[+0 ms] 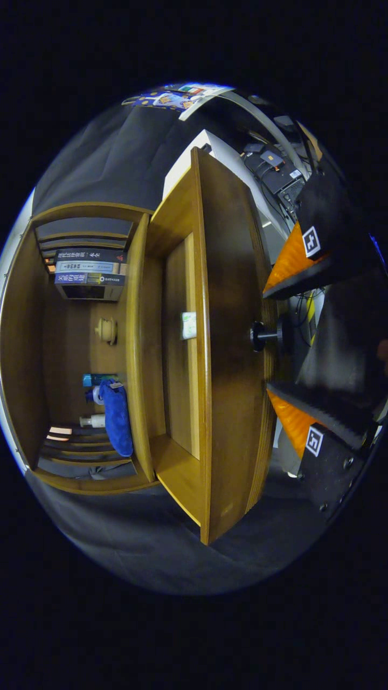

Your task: Pull open the drawer, take out the items inside it, and place them on the countertop above the cabinet.

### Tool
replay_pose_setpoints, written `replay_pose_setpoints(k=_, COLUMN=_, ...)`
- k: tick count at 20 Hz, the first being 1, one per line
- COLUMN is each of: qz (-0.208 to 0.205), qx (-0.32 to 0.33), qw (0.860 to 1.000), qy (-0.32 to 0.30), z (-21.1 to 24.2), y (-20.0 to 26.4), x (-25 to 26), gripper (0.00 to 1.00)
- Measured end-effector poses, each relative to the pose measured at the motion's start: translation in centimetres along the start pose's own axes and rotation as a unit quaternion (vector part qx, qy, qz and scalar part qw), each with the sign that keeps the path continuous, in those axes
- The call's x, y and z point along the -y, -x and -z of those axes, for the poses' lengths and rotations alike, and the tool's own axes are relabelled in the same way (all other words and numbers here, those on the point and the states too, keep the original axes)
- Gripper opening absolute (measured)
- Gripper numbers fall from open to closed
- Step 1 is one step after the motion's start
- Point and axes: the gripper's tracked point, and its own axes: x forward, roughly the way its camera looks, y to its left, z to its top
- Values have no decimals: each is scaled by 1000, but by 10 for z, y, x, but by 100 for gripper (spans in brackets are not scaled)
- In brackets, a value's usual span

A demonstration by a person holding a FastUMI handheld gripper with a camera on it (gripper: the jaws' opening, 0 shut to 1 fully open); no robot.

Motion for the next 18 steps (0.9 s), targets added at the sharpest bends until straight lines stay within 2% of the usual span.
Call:
replay_pose_setpoints(k=3, qz=13, qx=41, qw=999, qy=14, z=-29, y=18, x=2, gripper=98)
replay_pose_setpoints(k=6, qz=27, qx=98, qw=995, qy=19, z=-84, y=38, x=6, gripper=98)
replay_pose_setpoints(k=9, qz=60, qx=114, qw=991, qy=31, z=-139, y=42, x=19, gripper=97)
replay_pose_setpoints(k=13, qz=88, qx=93, qw=991, qy=-27, z=-187, y=18, x=32, gripper=97)
replay_pose_setpoints(k=18, qz=102, qx=-57, qw=991, qy=-69, z=-155, y=-49, x=51, gripper=98)
